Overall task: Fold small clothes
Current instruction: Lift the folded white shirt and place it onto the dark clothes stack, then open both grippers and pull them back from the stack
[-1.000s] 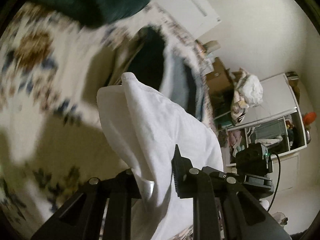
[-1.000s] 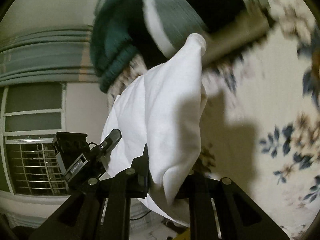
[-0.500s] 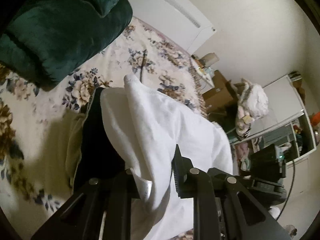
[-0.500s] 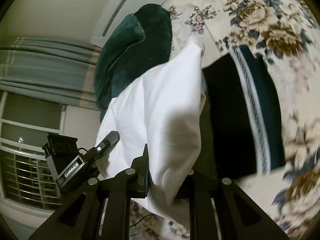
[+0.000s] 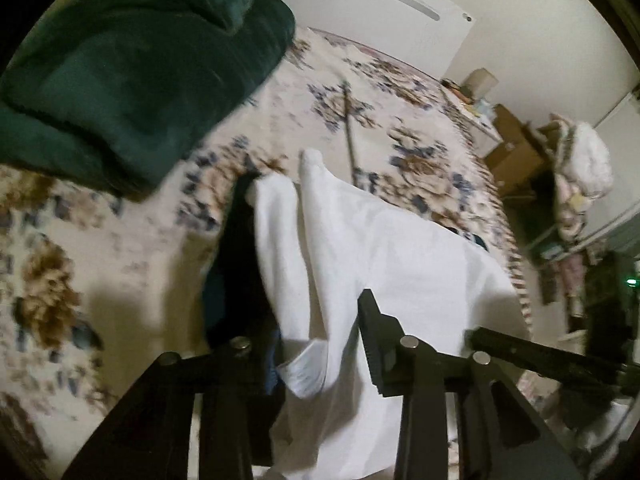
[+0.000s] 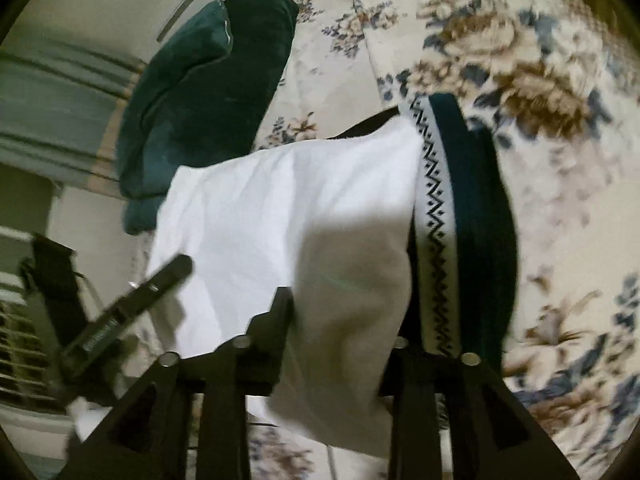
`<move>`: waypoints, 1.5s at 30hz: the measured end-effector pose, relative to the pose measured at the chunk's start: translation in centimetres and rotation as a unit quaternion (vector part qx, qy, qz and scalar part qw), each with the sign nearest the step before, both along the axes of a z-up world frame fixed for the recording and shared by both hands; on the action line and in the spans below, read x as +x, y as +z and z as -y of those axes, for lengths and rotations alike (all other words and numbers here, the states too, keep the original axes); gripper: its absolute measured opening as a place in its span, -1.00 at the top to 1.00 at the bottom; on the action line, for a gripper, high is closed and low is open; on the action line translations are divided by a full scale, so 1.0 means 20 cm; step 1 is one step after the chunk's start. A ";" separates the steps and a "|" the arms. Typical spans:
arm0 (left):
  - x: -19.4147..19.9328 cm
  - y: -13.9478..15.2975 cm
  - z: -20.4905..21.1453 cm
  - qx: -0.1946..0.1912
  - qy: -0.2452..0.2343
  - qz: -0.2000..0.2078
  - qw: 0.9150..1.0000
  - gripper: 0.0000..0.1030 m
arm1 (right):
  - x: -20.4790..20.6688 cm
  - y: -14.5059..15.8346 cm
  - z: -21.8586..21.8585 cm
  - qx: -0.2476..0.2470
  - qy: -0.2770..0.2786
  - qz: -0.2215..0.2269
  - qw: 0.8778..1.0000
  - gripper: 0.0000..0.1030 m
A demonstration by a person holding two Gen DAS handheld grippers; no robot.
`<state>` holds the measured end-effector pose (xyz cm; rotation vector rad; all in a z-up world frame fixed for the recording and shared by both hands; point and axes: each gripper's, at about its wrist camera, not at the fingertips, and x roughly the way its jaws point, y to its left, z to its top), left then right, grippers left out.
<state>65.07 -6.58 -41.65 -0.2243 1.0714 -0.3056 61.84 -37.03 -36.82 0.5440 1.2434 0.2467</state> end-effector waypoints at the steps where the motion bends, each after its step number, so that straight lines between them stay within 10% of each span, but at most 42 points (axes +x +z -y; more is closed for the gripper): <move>1: -0.01 0.01 0.00 0.017 0.007 0.007 1.000 0.31 | -0.02 0.02 0.00 -0.029 -0.003 0.003 1.000 -0.03; 3: -0.05 0.05 0.00 0.037 0.019 0.030 0.999 0.15 | -0.06 0.08 -0.01 -0.080 -0.007 0.016 0.997 -0.25; 5: -0.09 0.09 0.00 0.073 0.032 0.056 0.995 -0.78 | -0.12 0.13 -0.04 -0.149 -0.013 0.028 0.988 -0.53; 7: -0.14 0.12 0.01 0.105 0.043 0.072 0.991 -1.00 | -0.19 0.19 -0.07 -0.219 -0.022 0.043 0.975 -0.81; 16: -0.35 0.23 0.04 0.155 0.051 0.067 0.984 -1.00 | -0.49 0.40 -0.19 -0.352 -0.053 0.069 0.932 -1.00; 45: -1.61 1.44 0.00 0.130 0.052 0.179 0.974 -1.00 | -1.98 1.93 -0.45 -0.367 -0.126 0.222 0.894 -1.00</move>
